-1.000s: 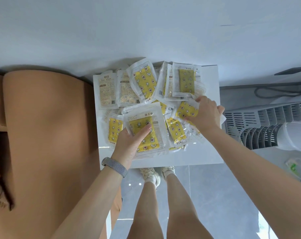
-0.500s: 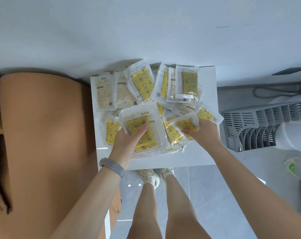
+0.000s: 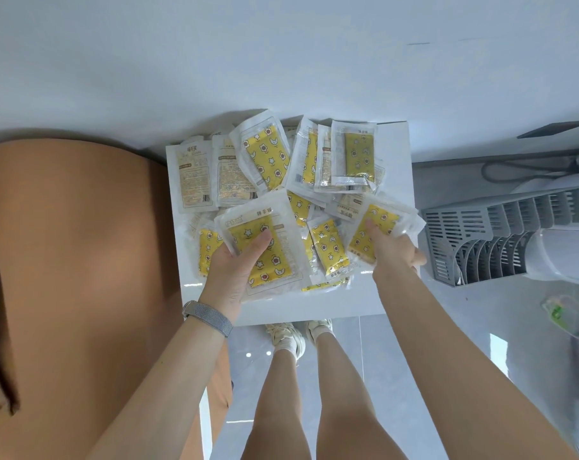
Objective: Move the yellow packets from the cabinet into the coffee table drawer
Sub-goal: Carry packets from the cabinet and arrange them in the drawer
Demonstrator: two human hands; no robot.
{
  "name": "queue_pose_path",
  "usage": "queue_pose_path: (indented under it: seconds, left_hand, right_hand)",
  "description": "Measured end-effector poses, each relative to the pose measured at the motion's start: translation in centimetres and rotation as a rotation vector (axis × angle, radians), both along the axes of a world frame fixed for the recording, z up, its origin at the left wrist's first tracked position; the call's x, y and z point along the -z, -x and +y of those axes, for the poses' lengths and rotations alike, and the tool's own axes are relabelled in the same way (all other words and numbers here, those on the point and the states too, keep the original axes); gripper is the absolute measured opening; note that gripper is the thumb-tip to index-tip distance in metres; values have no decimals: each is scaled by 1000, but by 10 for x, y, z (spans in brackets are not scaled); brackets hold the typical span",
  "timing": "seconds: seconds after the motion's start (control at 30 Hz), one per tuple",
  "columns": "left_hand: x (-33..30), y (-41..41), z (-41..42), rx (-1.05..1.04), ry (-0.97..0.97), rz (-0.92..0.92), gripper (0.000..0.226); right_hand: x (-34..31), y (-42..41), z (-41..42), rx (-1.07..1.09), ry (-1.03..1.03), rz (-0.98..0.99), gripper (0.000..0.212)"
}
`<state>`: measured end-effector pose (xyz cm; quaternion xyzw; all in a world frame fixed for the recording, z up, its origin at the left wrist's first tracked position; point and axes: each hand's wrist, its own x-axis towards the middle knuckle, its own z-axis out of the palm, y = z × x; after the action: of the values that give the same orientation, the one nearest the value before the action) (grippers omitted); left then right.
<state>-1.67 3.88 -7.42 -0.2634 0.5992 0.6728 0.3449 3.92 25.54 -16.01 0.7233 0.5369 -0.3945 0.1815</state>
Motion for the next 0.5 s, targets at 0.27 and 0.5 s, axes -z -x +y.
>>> queue_pose_path:
  seconds: [0.27, 0.5]
  left_hand:
    - [0, -1, -4, -13, 15, 3, 30]
    - [2, 0, -9, -23, 12, -13, 33]
  right_hand:
    - [1, 16, 1, -108, -39, -61, 66]
    - [0, 16, -2, -85, -94, 56, 53]
